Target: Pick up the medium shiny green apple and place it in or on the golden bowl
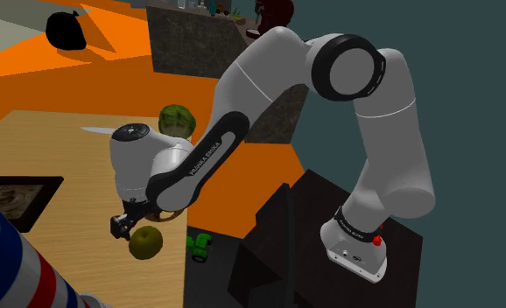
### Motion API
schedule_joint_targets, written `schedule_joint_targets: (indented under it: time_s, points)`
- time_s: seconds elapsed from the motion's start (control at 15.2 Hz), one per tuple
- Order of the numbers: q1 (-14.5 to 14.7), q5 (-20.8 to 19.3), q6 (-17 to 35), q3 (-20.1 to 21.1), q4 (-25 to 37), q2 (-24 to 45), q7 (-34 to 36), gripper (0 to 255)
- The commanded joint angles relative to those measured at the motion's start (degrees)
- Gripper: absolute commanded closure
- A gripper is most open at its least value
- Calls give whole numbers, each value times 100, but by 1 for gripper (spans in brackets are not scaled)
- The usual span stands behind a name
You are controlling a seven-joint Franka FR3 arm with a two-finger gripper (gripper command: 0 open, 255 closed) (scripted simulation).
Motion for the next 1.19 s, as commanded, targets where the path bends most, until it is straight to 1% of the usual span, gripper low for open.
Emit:
schedule_joint_targets:
  time_s: [0.0,0.13,0.59,0.66,1.12]
  points:
    - [43,-44,82,-44,37,116,33,0]
    - [77,-79,149,-83,75,221,56,0]
    - [77,-79,149,-83,75,220,56,0]
    - [77,-79,149,-83,75,220,56,255]
    - [77,-79,149,-83,75,220,56,255]
